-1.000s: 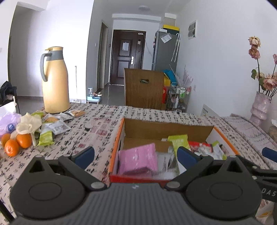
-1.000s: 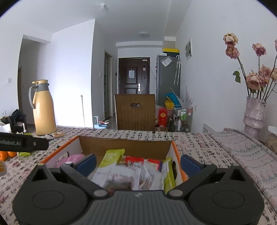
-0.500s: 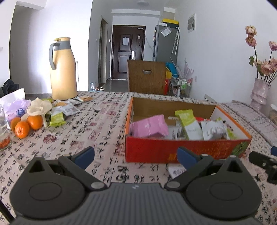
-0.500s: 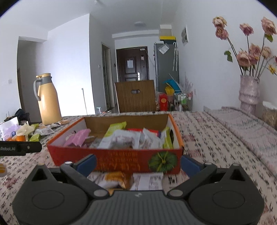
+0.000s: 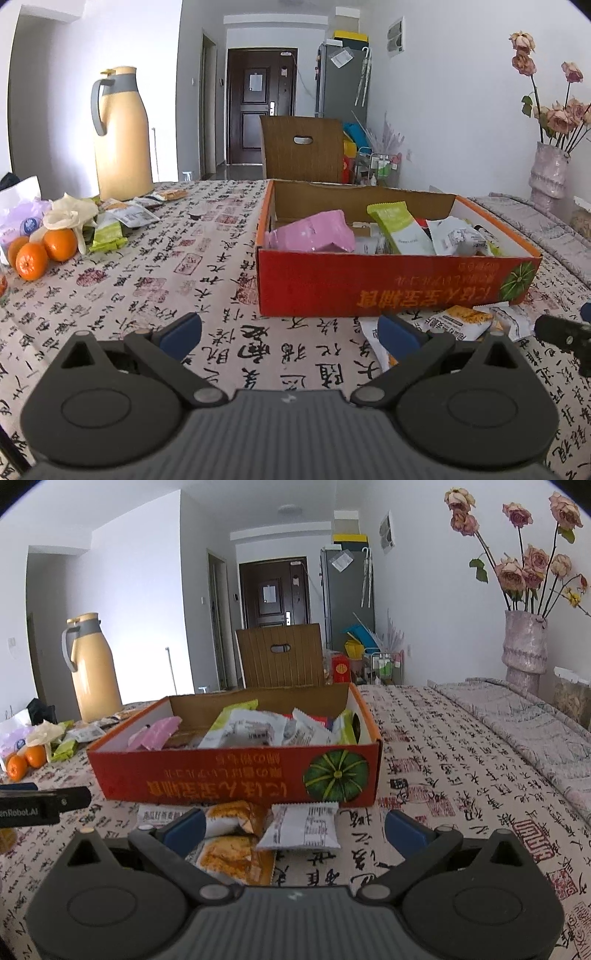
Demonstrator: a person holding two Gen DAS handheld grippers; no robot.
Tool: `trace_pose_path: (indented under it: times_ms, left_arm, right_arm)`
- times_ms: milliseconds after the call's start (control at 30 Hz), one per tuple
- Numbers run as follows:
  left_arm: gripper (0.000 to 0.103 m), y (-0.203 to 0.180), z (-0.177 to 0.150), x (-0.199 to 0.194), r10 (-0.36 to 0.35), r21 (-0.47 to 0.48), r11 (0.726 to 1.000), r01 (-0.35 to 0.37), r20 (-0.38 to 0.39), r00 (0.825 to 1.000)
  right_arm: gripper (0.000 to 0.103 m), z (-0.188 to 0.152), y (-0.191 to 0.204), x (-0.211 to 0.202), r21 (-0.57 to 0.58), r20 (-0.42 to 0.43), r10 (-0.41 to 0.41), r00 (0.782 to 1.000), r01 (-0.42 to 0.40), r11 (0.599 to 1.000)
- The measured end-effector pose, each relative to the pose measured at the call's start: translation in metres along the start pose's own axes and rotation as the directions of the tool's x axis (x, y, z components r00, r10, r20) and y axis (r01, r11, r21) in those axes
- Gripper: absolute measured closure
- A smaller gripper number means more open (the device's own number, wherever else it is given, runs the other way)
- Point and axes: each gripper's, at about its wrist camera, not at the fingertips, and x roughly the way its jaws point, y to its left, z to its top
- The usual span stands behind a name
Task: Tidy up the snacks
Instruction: 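Withdraw both grippers from the box, then lower the right gripper onto the white biscuit packet beside the box and close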
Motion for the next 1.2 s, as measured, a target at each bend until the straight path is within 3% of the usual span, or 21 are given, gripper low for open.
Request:
trace_pose_path:
  times_ms: [467, 733, 967, 1033, 1200]
  left_arm:
    - [0.0, 0.004, 0.0, -0.001, -0.029, -0.024, 0.999, 0.029, -0.004, 1.0]
    - [0.0, 0.005, -0.001, 0.001, -0.034, -0.031, 0.999, 0.033, -0.017, 0.999]
    - [0.0, 0.006, -0.001, 0.002, -0.036, -0.033, 0.999, 0.035, -0.022, 0.999]
    - [0.0, 0.006, -0.001, 0.002, -0.037, -0.033, 0.999, 0.036, -0.023, 0.999]
    - [0.0, 0.005, -0.001, 0.003, -0.035, -0.03, 0.999, 0.035, -0.028, 0.999]
  right_arm:
    - [0.0, 0.01, 0.01, 0.012, -0.051, -0.025, -0.021, 0.999, 0.02, 0.998]
    - [0.023, 0.02, 0.006, 0.045, -0.108, -0.112, -0.093, 0.989, 0.08, 0.991]
    - [0.039, 0.014, -0.001, 0.071, -0.084, -0.192, -0.062, 0.979, 0.047, 0.995]
    - [0.049, 0.011, -0.003, 0.074, -0.071, -0.202, -0.056, 0.978, 0.043, 0.997]
    - [0.056, 0.008, -0.005, 0.07, -0.055, -0.183, -0.047, 0.982, 0.037, 0.998]
